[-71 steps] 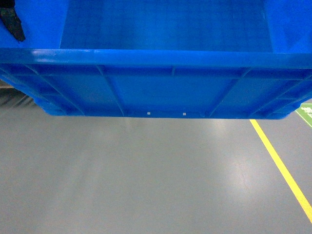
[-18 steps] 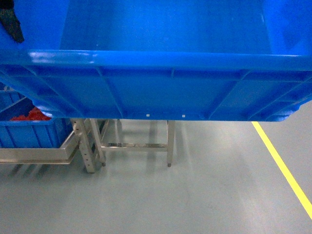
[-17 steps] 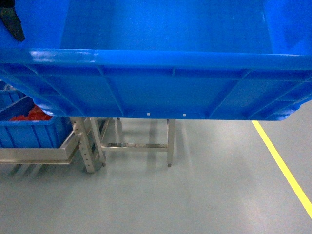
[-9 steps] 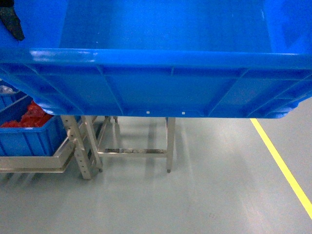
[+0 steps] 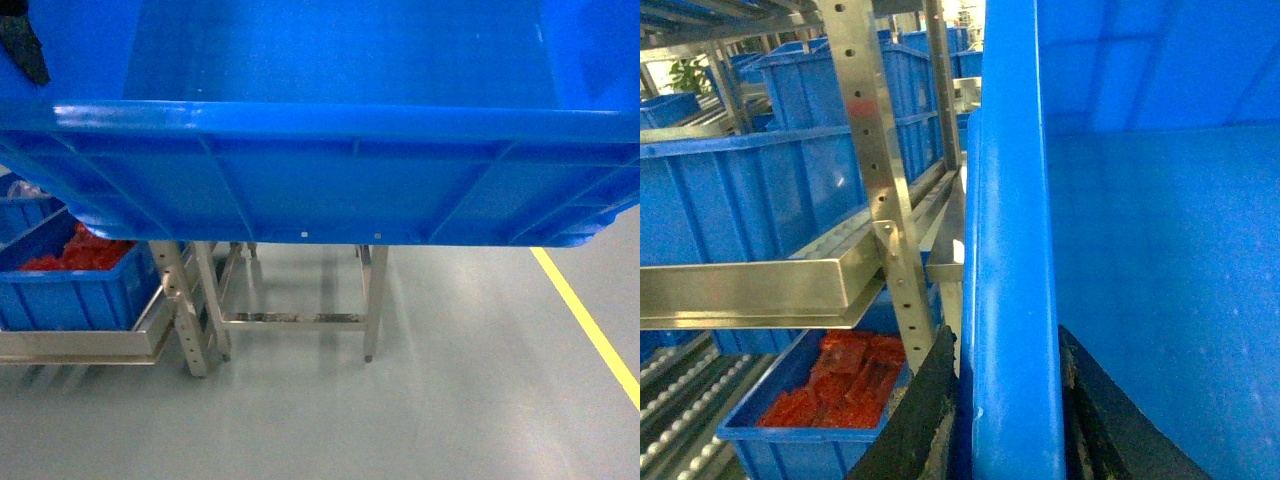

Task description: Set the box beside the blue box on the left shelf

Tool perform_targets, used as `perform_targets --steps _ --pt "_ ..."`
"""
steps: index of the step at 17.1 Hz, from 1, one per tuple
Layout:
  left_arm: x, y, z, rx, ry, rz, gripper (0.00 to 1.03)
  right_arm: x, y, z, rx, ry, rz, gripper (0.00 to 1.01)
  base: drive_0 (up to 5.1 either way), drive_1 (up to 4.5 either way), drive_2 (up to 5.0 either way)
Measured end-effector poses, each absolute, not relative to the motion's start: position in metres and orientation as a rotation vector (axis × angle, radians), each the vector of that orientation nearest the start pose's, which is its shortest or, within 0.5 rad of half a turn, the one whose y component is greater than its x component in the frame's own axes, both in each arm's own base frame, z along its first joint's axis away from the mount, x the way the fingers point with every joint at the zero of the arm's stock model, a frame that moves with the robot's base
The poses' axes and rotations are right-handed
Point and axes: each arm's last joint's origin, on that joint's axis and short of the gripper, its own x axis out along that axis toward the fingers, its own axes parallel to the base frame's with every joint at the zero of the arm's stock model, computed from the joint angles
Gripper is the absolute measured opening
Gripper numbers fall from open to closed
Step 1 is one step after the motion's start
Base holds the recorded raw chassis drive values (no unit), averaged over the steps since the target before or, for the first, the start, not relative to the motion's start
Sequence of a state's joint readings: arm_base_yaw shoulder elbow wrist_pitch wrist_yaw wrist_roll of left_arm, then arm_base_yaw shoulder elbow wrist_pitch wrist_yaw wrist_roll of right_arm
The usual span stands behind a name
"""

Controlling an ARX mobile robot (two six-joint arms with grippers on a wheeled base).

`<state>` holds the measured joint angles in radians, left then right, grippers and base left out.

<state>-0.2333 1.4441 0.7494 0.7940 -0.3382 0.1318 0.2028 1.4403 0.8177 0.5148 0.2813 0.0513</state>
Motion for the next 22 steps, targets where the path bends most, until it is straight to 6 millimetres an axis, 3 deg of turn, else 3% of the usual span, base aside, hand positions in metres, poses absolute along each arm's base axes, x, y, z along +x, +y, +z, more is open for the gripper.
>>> perform_targets --steps 14,22 --pt "0.3019 -0.0614 0.2637 0.104 -0.085 0.112 0.20 0.3098 0.0556 0.2608 0.025 0.103 -0.080 0.21 -4.9 2.53 2.5" --pt "0.3018 -0.0614 0.2646 0.102 -0.094 0.113 0.20 0.3099 0.0555 0.2611 0.026 0.100 -0.081 0.21 -4.7 1.29 3.7"
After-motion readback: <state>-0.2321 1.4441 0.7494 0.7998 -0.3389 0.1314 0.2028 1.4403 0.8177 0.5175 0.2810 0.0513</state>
